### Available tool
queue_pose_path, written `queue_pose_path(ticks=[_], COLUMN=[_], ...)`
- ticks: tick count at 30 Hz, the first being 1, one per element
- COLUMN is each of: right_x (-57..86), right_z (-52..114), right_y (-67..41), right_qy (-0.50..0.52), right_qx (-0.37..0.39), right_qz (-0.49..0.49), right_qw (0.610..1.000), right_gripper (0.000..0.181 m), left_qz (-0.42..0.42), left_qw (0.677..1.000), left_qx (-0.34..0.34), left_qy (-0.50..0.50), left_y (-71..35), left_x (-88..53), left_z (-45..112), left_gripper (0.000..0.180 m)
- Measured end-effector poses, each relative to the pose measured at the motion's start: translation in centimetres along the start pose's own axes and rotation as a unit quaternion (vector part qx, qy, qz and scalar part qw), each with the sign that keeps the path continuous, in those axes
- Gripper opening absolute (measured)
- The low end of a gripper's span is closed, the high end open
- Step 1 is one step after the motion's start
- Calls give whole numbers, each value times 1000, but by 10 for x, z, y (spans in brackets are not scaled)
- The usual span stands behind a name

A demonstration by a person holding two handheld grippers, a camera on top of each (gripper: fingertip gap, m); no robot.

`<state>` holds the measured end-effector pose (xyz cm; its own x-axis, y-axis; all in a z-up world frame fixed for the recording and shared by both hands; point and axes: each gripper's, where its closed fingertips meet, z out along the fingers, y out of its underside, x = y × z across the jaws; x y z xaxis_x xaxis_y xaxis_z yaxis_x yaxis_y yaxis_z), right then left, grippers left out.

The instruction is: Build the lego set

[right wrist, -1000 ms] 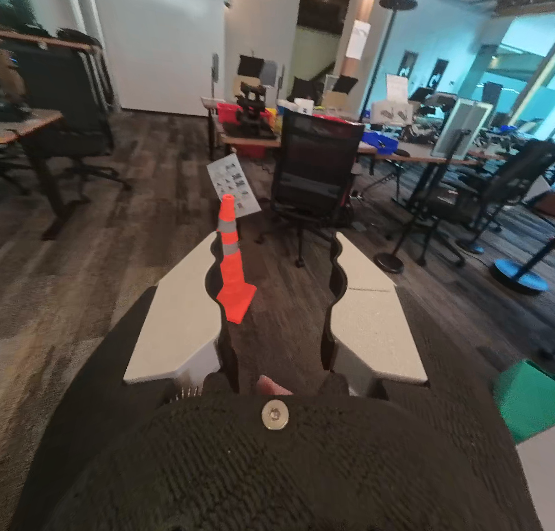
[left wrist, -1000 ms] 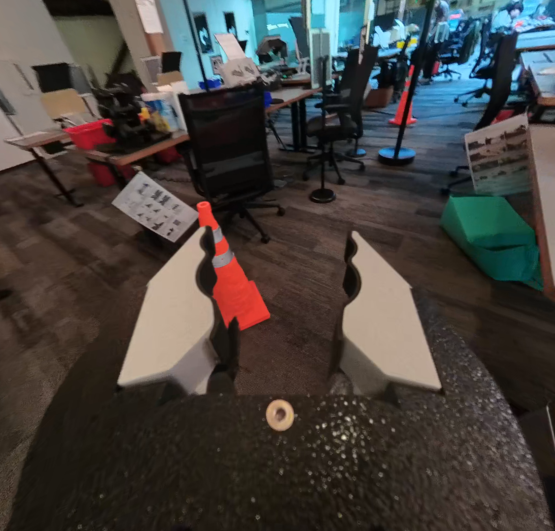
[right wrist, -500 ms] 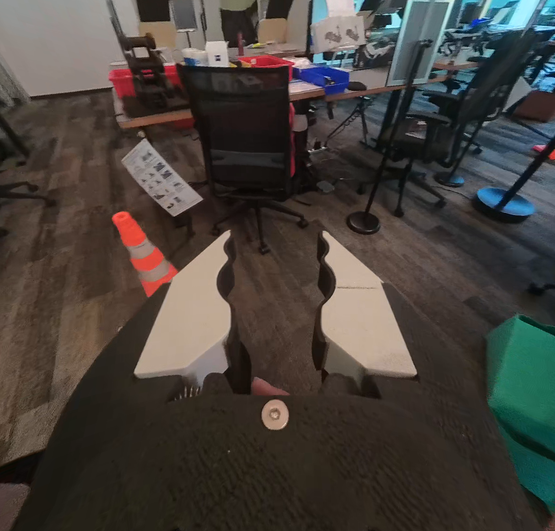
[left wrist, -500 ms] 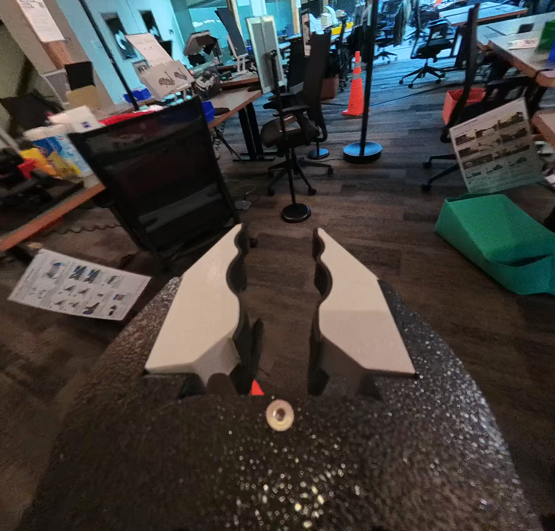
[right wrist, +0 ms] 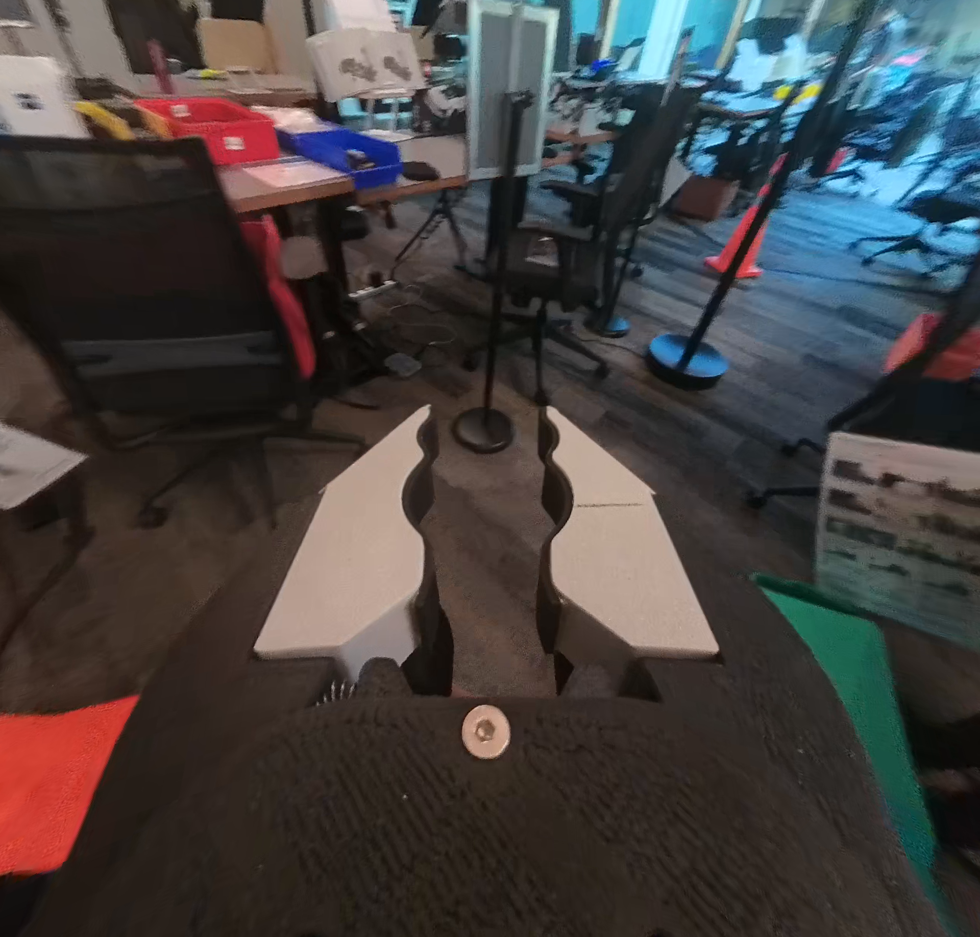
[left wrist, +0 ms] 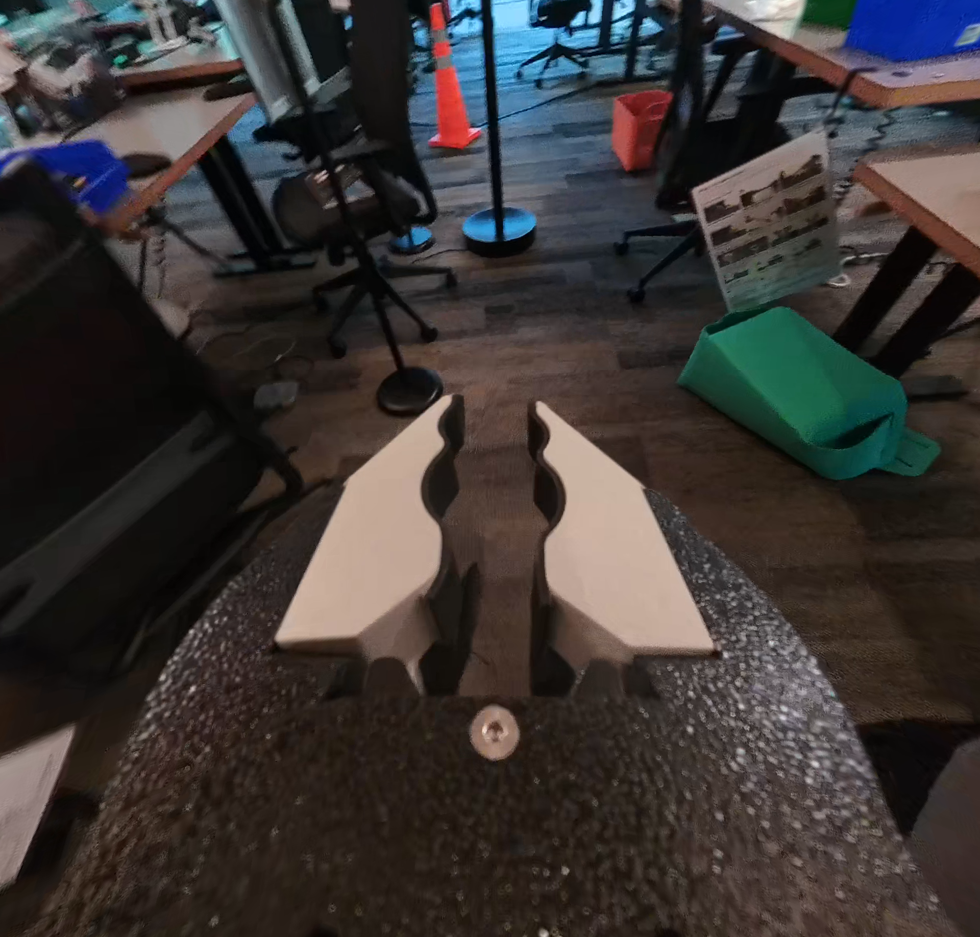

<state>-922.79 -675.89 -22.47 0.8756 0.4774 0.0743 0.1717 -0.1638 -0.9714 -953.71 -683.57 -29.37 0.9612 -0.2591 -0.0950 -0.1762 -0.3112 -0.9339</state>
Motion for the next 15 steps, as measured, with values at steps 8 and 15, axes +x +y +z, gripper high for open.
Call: queue_pose_path(ticks=[8,15], right_x=[128,284], right_z=[86,192], right_y=[-26,-42], right_qy=[153,241], right_qx=[44,82], right_qz=[-16,-33], right_qw=[987,967], right_gripper=[13,0], left_qz=[41,0], left_qw=[996,983], left_qx=[38,66], left_qy=[69,173], left_y=[-108,-175], left_x=[-40,-13], left_z=[214,422], left_gripper=[4,0])
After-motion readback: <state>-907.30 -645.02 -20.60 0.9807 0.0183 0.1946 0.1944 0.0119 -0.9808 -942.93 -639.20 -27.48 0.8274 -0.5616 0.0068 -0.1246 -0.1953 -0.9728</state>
